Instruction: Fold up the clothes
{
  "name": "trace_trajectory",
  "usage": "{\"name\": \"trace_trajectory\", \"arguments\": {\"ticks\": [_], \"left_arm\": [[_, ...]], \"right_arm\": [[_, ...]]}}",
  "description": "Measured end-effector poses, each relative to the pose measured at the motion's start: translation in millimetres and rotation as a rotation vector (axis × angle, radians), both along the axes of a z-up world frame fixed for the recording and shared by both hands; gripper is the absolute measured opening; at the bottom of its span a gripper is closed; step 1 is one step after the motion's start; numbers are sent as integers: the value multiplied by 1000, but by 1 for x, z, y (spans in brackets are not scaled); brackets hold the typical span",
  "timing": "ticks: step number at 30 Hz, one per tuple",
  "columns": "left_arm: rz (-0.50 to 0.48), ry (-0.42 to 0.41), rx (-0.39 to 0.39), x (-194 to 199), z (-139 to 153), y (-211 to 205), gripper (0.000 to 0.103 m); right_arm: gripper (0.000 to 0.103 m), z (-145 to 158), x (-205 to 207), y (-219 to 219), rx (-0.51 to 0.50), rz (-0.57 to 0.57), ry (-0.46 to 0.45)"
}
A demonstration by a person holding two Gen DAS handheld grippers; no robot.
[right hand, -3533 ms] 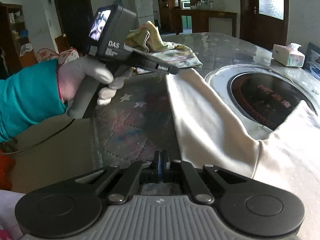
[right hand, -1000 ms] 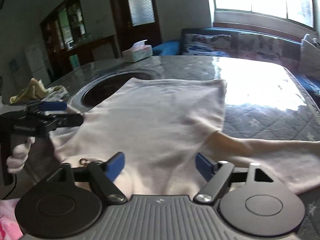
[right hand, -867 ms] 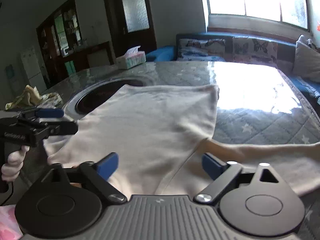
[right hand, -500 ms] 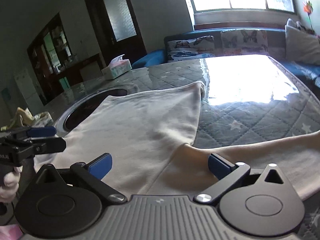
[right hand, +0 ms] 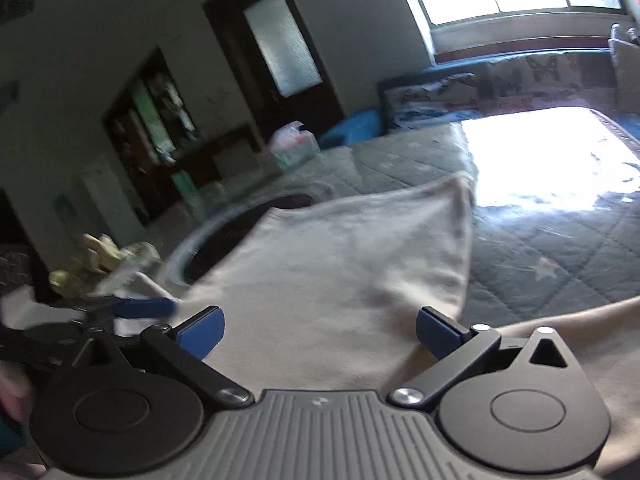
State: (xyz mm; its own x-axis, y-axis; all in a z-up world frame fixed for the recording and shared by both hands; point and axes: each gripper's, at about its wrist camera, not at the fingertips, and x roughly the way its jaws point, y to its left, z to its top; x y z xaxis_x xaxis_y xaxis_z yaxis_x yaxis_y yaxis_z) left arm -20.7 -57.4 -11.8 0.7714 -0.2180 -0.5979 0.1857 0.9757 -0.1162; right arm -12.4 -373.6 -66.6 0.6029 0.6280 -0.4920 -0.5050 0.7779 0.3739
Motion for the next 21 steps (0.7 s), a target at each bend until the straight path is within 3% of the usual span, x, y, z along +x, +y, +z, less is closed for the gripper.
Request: {"name": "trace_trajectory", "arguments": {"ticks": [8,15,21], "left_arm": [[-8,19,6,1,-5,-1,103],[-25,28,4,0,-9,0,103],[-27,36,-5,0,-11,0,103]], "right_arm": [[103,6,8,7,7,25,-10],[103,-8,26,8,10,-6,59],[103,-2,36,15,15,31,60]]}}
